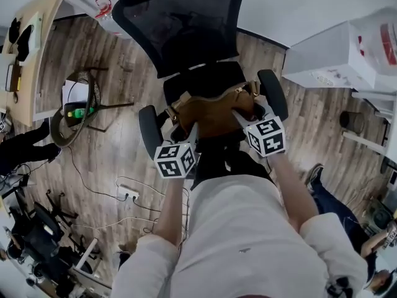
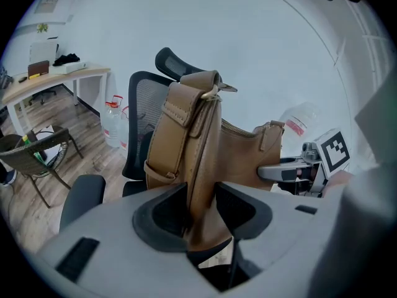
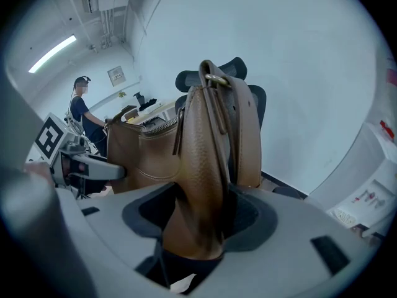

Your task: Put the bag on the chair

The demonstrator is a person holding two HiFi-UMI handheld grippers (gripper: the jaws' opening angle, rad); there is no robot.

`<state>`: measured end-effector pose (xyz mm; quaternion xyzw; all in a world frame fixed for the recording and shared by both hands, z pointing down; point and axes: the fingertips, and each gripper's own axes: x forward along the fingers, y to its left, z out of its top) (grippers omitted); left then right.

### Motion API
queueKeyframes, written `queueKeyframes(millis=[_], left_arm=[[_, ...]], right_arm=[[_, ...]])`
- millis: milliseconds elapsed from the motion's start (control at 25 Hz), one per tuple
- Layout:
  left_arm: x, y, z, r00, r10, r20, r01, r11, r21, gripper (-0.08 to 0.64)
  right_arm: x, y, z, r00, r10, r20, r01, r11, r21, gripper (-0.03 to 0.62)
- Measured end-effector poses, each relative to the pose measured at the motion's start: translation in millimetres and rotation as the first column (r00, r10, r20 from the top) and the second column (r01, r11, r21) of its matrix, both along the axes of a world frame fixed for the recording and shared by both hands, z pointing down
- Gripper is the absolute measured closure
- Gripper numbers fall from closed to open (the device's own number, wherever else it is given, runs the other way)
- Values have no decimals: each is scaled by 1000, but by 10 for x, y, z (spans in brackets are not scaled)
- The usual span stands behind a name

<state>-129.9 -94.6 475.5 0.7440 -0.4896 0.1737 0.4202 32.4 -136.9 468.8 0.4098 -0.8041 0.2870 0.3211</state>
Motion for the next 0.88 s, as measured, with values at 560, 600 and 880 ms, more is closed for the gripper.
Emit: queueKeyframes(millis=[560, 600, 880], left_arm=[[-284, -223, 461, 999, -27, 35, 28, 999, -47, 416], [-283, -196, 505, 999, -27, 40, 29, 998, -55, 416], [-253, -157, 800, 996, -36, 82, 43, 995, -86, 416]], right_arm=[[-324, -251, 492, 999, -5, -48, 3, 999, -43, 364], [-325, -228, 546, 999, -7, -49, 4, 999, -53, 365], [-316, -233, 911, 999, -25, -34, 22, 995, -96, 371]])
